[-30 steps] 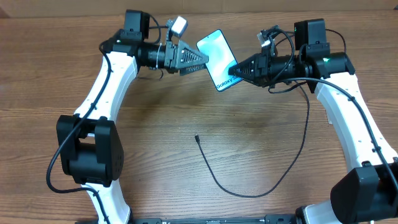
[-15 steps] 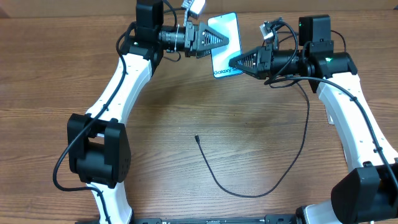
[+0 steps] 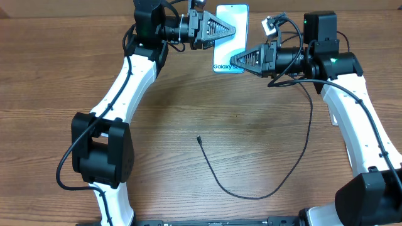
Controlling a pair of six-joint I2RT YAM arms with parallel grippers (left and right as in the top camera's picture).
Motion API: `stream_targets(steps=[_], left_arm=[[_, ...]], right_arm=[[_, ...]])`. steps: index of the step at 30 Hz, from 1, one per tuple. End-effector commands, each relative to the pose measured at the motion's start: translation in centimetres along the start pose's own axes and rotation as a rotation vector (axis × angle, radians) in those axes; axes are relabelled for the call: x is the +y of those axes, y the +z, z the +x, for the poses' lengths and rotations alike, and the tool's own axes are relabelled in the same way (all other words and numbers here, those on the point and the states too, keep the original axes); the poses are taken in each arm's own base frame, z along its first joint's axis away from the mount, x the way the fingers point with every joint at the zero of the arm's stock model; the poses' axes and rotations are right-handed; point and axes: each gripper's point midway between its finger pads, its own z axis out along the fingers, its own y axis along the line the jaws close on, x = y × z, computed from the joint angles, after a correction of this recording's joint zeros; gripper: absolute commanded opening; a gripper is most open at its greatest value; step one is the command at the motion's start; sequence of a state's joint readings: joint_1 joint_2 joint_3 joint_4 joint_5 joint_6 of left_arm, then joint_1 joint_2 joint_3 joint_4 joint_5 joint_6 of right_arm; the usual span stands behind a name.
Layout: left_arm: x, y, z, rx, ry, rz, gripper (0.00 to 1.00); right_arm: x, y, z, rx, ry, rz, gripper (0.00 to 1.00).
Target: Plug charger to phone and switch on socket
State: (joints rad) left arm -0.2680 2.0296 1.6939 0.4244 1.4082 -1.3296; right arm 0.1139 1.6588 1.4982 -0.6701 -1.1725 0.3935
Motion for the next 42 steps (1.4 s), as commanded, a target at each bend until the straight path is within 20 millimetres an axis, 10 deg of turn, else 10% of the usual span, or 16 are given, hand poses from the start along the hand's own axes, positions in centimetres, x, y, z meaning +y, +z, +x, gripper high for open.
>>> stream_targets(steps=[1,17,25,35,42], left_arm=[[-2.9,2.1,2.9,0.153,0.035,0.049,0.29],[-3.0,2.3,3.2,0.166,0.039,0.053,0.04],[-1.8,1.7,3.2,0.157,0.104,0.049,0.04],[7.9,1.1,6.4,0.066,-0.276,-0.160,0.04],[15.6,-1.1,13.8,0.037,-0.756,-0.573,0.04]], right_arm=[[-1.2,0.4,-0.5,-0.027,0.024,0.067,0.04],[-1.4,0.4,-0.2,-0.020,0.033,0.070,0.07],[-2.7,-1.3,-0.2,-0.033,0.012,0.102,0.86],[-6.3,-5.8,0.0,-0.087,0.108,0.212,1.00],[-13.8,-9.3,3.5,-0.064,0.283,0.708,1.00]])
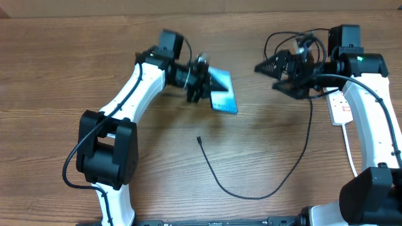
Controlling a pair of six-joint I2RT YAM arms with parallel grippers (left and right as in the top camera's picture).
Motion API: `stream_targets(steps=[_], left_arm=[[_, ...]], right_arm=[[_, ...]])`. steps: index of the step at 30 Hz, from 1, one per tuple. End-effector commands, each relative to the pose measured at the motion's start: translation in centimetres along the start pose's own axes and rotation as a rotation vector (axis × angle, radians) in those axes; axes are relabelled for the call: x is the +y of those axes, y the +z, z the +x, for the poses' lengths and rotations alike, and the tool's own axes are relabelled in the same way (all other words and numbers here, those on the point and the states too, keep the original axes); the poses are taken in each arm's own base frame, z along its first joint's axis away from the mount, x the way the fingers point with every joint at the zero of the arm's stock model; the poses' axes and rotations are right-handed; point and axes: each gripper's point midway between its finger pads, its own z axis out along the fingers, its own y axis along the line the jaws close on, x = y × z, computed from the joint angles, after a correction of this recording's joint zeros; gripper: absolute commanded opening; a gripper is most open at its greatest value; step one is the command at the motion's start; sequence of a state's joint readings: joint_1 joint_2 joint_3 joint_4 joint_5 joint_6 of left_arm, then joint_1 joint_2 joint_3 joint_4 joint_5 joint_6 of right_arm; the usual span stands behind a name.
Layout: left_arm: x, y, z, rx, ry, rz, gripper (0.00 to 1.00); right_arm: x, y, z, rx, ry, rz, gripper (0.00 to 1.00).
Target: Plug charger to phone and switch on socket
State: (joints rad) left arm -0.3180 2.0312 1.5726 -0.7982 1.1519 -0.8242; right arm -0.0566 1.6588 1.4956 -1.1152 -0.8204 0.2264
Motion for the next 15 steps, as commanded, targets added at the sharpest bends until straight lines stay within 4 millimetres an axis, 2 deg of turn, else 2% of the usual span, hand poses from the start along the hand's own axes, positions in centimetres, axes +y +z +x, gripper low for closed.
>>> stream_targets(steps=[1,3,8,10,15], left_arm=[[2.5,0.3,1.1,-0.039,-0.040,-0.150,0.04],[3.7,0.3,3.0,0.013,-0.147,-0.190,0.04],[5.6,0.0,7.4,0.117,-0.385,-0.293,0.04],[5.4,0.0,9.0,0.169,-0.442,-0.288,0.04],[2.8,-0.6,13.2,0.336,-0.528,-0.176,0.04]], right_arm=[[-5.2,-0.5,-0.6,-0.046,-0.001,0.304,1.00],[-6.3,-0.9,-0.5,-0.051,0.007,0.375,1.00],[-7.3,-1.3,0.8,-0.013,0.043,0.427,1.00],[-7.6,-1.4,1.4,0.007,0.058,0.444,1.00],[-7.6,-1.4,1.3,0.004,0.057,0.443,1.00]])
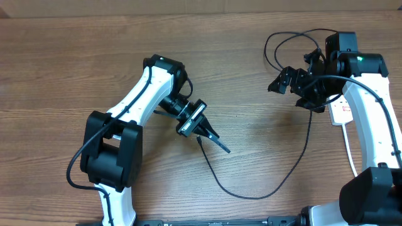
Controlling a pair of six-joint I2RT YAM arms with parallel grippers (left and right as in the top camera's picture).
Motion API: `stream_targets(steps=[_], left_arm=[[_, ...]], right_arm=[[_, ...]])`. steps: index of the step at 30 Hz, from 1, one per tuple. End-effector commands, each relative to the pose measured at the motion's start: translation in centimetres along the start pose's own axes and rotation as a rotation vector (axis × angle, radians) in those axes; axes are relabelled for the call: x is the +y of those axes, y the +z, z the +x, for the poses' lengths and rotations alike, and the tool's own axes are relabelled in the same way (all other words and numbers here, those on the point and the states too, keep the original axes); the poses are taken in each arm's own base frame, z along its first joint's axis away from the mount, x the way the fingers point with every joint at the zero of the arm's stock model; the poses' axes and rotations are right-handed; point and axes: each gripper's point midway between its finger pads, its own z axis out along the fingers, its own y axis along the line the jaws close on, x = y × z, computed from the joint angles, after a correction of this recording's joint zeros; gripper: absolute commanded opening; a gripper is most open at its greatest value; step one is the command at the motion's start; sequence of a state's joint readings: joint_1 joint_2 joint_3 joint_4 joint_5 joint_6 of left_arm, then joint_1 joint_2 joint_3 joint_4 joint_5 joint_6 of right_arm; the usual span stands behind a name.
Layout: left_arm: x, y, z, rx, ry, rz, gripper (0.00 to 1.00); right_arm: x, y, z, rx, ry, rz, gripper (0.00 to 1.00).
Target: Plug charger to phone and switch on socket
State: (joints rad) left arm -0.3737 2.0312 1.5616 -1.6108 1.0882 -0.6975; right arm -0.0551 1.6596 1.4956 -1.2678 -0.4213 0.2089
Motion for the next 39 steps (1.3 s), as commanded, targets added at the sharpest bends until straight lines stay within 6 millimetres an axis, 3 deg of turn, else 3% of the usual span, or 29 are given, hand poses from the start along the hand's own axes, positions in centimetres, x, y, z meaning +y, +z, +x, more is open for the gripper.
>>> stream_targets(steps=[1,14,39], left_arm=[[-2.0,-0.3,3.7,0.125,0.114,0.131,0.04],[-4.6,-0.4,6.4,0.254,0.141,0.284,0.04],[-5.0,-0.6,6.6,0.276,0.097,0.301,0.04]], right_arm=[[-0.3,0.2,-0.2,-0.006,-0.016,0.027,1.00],[-0.3,0.2,-0.2,-0.007,-0.016,0.026,1.00],[-0.3,0.2,-0.2,-0.006,-0.016,0.027,1.00]])
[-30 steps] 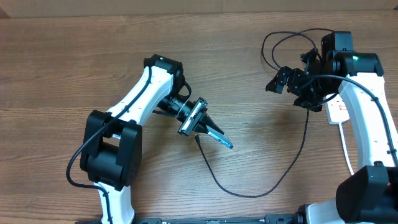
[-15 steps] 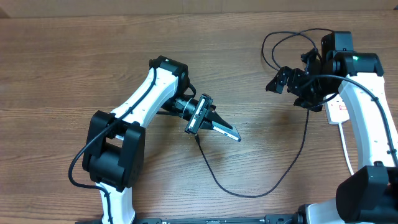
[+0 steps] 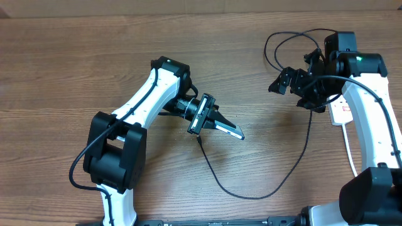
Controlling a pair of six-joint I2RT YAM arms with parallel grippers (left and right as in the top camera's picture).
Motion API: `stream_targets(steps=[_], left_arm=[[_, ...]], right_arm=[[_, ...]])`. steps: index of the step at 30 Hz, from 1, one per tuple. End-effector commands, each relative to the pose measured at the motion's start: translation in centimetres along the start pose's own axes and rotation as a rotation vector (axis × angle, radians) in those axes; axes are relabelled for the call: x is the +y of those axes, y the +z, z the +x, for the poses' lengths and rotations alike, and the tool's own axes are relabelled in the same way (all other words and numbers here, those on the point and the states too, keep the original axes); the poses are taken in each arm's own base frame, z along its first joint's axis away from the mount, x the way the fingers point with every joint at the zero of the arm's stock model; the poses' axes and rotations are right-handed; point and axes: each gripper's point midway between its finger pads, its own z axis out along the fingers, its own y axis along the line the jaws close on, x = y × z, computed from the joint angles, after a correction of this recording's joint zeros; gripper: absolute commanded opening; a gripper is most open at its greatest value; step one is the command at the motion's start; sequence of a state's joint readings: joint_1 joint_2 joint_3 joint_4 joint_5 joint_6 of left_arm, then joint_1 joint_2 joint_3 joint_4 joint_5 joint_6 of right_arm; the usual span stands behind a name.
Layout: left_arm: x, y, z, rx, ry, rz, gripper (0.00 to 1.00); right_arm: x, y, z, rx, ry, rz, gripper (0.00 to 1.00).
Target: Plug charger to phone and switch on socket
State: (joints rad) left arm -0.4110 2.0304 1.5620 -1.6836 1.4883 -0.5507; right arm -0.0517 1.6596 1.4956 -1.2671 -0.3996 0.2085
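My left gripper [image 3: 231, 130] sits mid-table, pointing right, shut on a thin slab with a pale edge, apparently the phone [image 3: 237, 134] seen edge-on. The black charger cable [image 3: 251, 196] loops across the front of the table. Its free plug end [image 3: 198, 139] lies on the wood just below and left of the left fingers. My right gripper [image 3: 277, 83] hovers at the right, pointing left, just left of the white socket strip [image 3: 342, 110]. Whether its jaws are apart is unclear.
Thin black wires [image 3: 282, 41] loop above the right wrist. The right arm's base [image 3: 370, 194] and the left arm's base [image 3: 116, 169] stand at the front corners. The wooden table's [image 3: 63, 75] far edge runs along the top.
My left gripper has shifted a little up and to the right with the phone, from right over the cable's plug end to just beyond it. The right arm has barely moved.
The phone first lay face up at the table's far edge with both grippers at it. Then my left gripper held it nearer the middle while the right arm drew back toward the socket strip. The left gripper then came down to the cable's plug end and now sits beside it.
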Motion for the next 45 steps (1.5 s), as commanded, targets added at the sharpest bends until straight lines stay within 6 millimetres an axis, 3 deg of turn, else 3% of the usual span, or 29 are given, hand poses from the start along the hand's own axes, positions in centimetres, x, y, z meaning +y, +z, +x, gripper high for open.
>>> stream_targets(steps=[1,45], left_arm=[[-0.52,-0.01,1.17,0.011,0.013,0.018,0.04],[0.25,0.00,0.69,-0.017,0.015,-0.026,0.04]], right_arm=[[-0.01,0.17,-0.14,-0.002,-0.012,0.006,1.00],[-0.01,0.17,-0.14,-0.002,-0.012,0.006,1.00]])
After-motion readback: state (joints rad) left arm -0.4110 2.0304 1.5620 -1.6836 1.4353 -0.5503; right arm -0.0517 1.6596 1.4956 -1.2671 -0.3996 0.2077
